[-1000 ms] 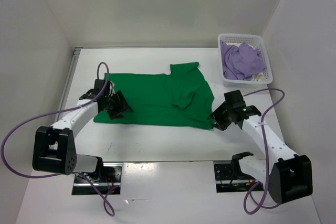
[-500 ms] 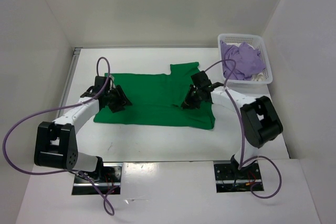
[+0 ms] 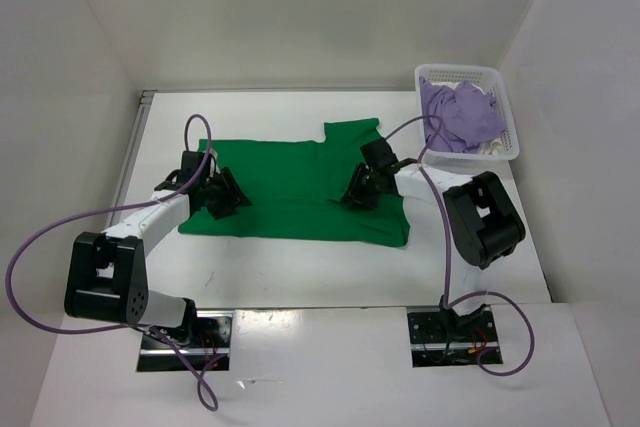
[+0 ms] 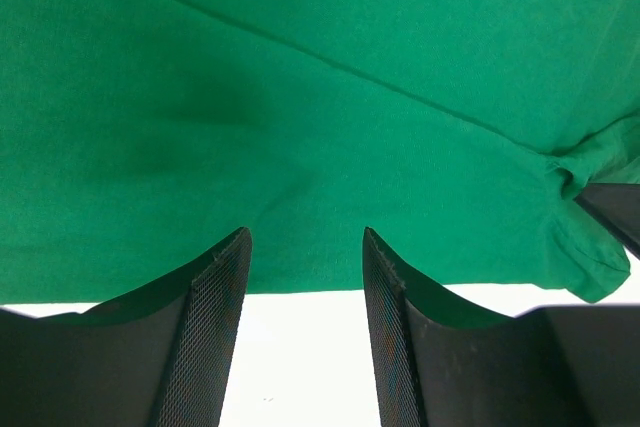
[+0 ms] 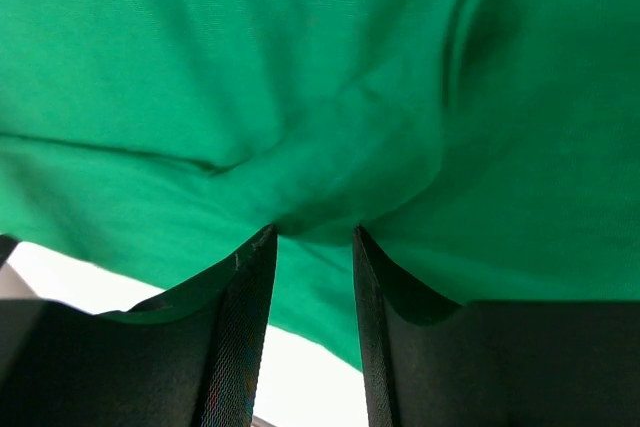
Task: Fold and stack the t-shirts
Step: Fold the flattened tshirt in 1/3 of the way
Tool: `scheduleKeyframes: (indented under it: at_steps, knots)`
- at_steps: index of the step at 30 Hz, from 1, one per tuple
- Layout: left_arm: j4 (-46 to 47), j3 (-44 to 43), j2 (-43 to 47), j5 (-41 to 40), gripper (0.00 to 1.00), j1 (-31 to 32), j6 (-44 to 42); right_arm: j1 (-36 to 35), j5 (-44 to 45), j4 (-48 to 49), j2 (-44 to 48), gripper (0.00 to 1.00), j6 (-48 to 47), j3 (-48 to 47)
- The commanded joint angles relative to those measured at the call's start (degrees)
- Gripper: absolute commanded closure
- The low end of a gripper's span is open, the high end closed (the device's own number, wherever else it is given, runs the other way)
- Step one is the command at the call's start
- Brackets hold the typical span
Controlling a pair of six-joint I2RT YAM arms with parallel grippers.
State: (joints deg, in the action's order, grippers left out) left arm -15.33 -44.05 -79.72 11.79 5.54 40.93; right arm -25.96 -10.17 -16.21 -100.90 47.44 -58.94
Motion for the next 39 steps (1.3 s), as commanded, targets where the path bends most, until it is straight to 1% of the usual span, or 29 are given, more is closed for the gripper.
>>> scheduleKeyframes:
  at_steps: [1, 5, 8, 13, 19, 21, 23, 25, 28, 30, 32, 33, 34, 35, 37, 39]
  knots:
    - [1.71, 0.72, 1.32, -0.45, 0.44, 0.17, 0.65, 0.12, 1.64, 0.83, -1.40, 0.58, -0.77, -2.06]
    - [1.71, 0.72, 1.32, -0.45, 0.44, 0.17, 0.65, 0.12, 3.13, 0.83, 2.46, 0.58, -0.24, -0.56]
    - [2.24, 0.72, 0.80, -0.45, 0.44, 0.17, 0.65, 0.12, 3.24, 0.83, 2.99, 0.58, 0.37, 0.23]
    - [2.24, 0.72, 0.80, -0.45, 0.44, 0.17, 0.65, 0.12, 2.09, 1.44, -0.43, 0.58, 0.37, 0.23]
    - [2.24, 0.72, 0.80, -0.98, 0.44, 0.17, 0.65, 0.12, 0.95, 1.44, -3.16, 0.58, -0.77, -3.11]
    - [2.24, 0.72, 0.80, -0.98, 0.44, 0.17, 0.65, 0.12, 0.95, 1.44, -3.68, 0.62, -0.77, -4.42]
    - [2.24, 0.72, 0.80, -0.98, 0.44, 0.17, 0.65, 0.12, 0.95, 1.44, -4.38, 0.64, -0.77, -6.44]
    - [2.24, 0.72, 0.80, -0.98, 0.44, 0.17, 0.65, 0.12, -0.37, 1.44, -5.87, 0.67, -1.39, -8.99]
    - [2.24, 0.72, 0.80, -0.98, 0.44, 0.17, 0.65, 0.12, -0.89, 1.96, -8.16, 0.67, -1.39, -11.80]
    - [2.24, 0.72, 0.80, -0.98, 0.44, 0.17, 0.65, 0.12, -0.90, 1.97, -9.92, 0.67, -1.39, -15.40]
    - [1.71, 0.72, 0.80, -1.59, 0.44, 0.17, 0.65, 0.12, -0.90, 1.97, -13.78, 0.67, -1.39, -20.67]
    - [1.10, 0.11, 0.80, -1.60, 0.44, 0.17, 0.65, 0.12, -0.38, 1.19, -15.10, 0.66, -1.99, -22.78]
    - [1.09, -0.59, 0.80, -1.60, 0.44, 0.17, 0.65, 0.12, -0.37, -0.74, -16.77, 0.62, -2.52, -26.37]
    - [1.09, -0.60, 0.80, -2.12, 0.44, 0.17, 0.65, 0.12, -1.07, -1.36, -16.78, 0.62, -2.53, -27.45]
    - [0.39, -1.21, 1.50, -2.12, 0.44, 0.17, 0.65, 0.12, -1.08, -1.37, -15.12, 0.57, -3.05, -26.68]
    - [0.39, -1.21, 2.20, -2.12, 0.44, 0.17, 0.65, 0.12, 0.32, -1.37, -10.91, 0.54, -3.58, -24.75]
